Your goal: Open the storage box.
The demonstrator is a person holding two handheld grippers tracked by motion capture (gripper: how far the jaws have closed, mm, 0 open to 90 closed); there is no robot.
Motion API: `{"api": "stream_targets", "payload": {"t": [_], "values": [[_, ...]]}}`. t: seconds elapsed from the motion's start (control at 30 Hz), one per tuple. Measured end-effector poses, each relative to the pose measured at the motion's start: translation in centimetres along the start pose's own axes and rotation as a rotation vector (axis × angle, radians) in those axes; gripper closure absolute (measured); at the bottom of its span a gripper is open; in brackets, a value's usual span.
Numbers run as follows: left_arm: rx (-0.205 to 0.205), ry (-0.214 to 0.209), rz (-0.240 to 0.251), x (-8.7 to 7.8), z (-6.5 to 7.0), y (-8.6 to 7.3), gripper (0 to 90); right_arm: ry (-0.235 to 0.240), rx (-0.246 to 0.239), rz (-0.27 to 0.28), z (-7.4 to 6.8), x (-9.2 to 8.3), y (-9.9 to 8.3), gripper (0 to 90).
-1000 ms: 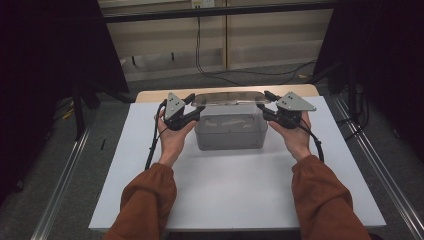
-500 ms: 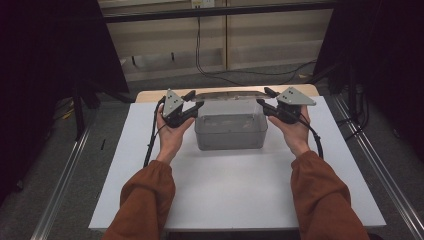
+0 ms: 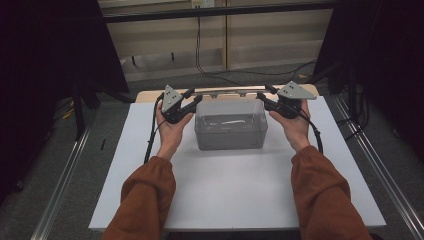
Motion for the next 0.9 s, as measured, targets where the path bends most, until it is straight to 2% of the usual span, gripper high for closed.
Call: {"api": "stream_targets", "payload": {"t": [0.27,0.5,0.8,0.83,0.9], "values": [[0.009,0.007,-0.007,0.4,-0.2,0.0,62.1,-0.001,0.024,0.000,0.2,0.8,-0.3,58.5],[0.007,0.020,-0.015,0.8,-0.5,-0.1,63.2,-0.021,0.044,0.004,0.8,1.2,-0.6,55.7],[0.014,0.027,-0.020,1.4,-0.7,-0.2,64.0,-0.006,0.048,-0.002,1.0,1.8,-0.9,58.4],[0.027,0.027,-0.024,1.4,-0.8,-0.1,64.2,-0.005,0.048,0.000,1.1,2.0,-0.8,58.6],[0.028,0.030,-0.019,1.6,-0.9,0.0,64.7,0.006,0.048,0.002,1.1,2.2,-0.7,59.6]]}}
Point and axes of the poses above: each handheld gripper's, and its own axes: x roughly forward along the jaws, y roughly out of its top, z roughly to its right, the point moved 5 cm from there along x, roughly forward along the jaws, and after that the axes turned 1 degree about -x, right-handed, at the moved point
